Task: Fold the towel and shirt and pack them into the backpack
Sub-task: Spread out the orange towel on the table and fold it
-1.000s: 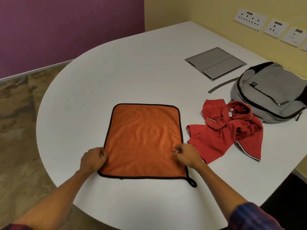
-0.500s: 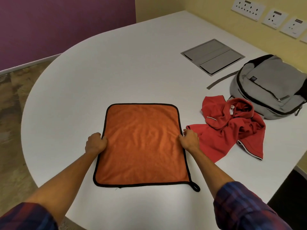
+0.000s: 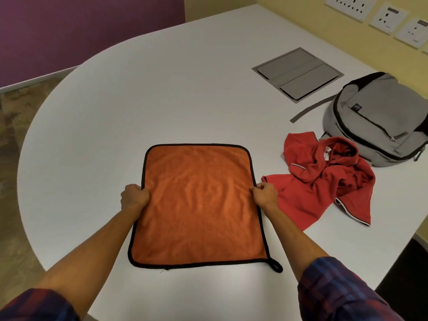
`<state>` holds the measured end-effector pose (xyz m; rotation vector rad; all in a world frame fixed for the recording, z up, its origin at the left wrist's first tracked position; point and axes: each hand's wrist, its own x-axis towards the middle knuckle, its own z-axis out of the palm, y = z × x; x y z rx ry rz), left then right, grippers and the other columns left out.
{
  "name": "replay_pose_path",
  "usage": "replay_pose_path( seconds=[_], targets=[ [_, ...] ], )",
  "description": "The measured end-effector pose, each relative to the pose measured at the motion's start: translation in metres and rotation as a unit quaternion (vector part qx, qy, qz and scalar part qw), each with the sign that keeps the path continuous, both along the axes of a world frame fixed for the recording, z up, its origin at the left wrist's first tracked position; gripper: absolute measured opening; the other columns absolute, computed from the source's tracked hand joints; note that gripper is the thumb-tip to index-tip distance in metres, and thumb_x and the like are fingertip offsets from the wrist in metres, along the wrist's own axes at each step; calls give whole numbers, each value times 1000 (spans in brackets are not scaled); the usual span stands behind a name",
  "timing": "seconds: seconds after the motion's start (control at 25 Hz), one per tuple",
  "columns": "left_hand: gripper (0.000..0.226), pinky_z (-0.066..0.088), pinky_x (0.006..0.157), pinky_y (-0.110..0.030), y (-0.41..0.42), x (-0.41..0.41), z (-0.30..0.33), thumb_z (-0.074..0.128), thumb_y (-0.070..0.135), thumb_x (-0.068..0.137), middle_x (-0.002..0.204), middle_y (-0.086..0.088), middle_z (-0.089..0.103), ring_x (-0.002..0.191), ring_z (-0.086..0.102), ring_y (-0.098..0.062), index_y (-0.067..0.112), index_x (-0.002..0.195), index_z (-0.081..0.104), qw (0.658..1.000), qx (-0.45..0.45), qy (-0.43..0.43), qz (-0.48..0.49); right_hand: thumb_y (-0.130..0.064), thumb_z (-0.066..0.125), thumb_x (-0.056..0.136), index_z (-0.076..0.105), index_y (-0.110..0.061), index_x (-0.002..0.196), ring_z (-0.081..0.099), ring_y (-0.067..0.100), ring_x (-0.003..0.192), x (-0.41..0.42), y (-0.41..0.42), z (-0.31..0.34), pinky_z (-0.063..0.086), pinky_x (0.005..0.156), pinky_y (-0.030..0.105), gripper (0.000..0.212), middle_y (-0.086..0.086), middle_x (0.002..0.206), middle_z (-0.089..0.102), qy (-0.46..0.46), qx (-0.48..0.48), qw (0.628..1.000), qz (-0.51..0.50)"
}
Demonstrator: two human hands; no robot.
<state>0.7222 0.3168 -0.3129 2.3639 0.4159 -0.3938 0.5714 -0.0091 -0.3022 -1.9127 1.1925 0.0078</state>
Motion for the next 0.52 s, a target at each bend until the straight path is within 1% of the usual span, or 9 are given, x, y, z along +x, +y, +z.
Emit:
replay_pose_path(
  seconds=[0.08,0.16,0.2,0.24,0.28,0.36,0.44,0.52],
  targets=[
    [18,47,64,-37,2,8,7,57,9,84,66,-9,50,66,50,-26,8,68,50,999,-39,4,29,-14,63,87,47,-18,55,49,17,60,3,-4,5,38,56,28,37,-2,57,51,-29,38,999,-19],
    [19,52,76,-41,6,20,18,63,10,86,74,-9,56,77,55,-27,9,70,55,988,-134,21,68,-9,65,87,53,-18,61,53,14,63,8,-8,15,41,57,25,29,-2,64,57,-75,88,992,-41],
    [19,53,76,-40,7,26,27,66,10,86,77,-9,58,80,56,-26,10,70,56,977,-192,27,84,-7,66,85,58,-17,68,57,15,67,11,-11,22,44,60,24,22,-1,69,61,-108,109,986,-60],
    [18,52,73,-37,8,34,37,68,9,85,79,-8,59,80,56,-25,11,71,57,967,-238,29,91,-6,68,84,62,-16,76,59,16,71,15,-16,29,47,63,23,14,1,75,64,-130,122,981,-76],
    [16,51,69,-34,8,42,49,68,8,85,80,-7,60,81,56,-23,11,72,59,958,-270,24,90,-6,69,83,65,-14,84,61,15,74,21,-21,40,48,64,21,9,2,79,66,-151,127,977,-86],
    [13,50,64,-29,6,59,76,67,8,85,80,-6,62,82,57,-23,13,76,61,946,-315,-6,79,-7,70,83,69,-9,96,61,12,73,33,-35,63,46,59,14,14,2,83,68,-191,121,970,-84],
    [12,50,61,-26,4,70,110,64,8,88,81,-5,62,78,59,-20,15,78,61,932,-353,-54,62,-8,68,85,70,-8,104,60,7,68,44,-46,97,45,54,11,19,0,81,67,-237,114,963,-62],
    [10,52,60,-22,2,76,142,63,10,89,85,-3,64,75,62,-14,17,81,61,914,-391,-94,49,-9,68,86,70,-14,104,60,9,68,49,-53,134,48,60,15,18,1,84,68,-287,120,949,-47]
  ],
)
